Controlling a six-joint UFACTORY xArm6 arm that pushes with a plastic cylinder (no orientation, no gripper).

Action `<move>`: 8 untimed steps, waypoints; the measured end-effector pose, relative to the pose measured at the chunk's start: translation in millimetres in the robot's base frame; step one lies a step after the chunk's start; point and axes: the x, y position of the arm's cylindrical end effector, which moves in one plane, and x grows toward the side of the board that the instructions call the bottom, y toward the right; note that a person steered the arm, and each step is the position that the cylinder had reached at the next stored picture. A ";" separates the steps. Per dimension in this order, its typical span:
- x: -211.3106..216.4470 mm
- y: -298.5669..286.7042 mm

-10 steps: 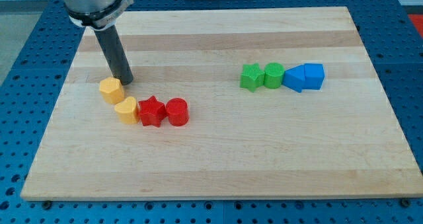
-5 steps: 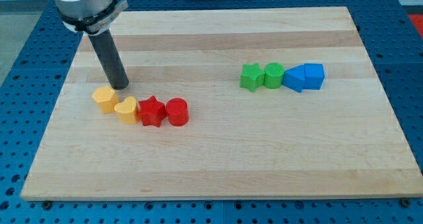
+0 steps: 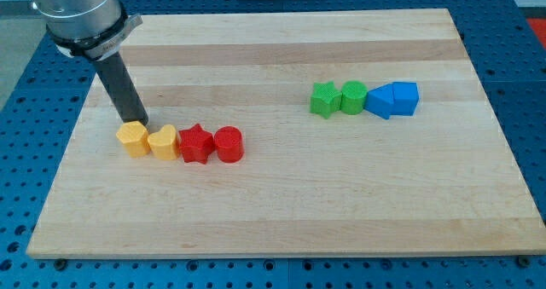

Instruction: Place the hexagon to the left of the heart

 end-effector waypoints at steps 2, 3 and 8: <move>-0.2 -0.3; -0.2 -0.3; 0.9 -0.3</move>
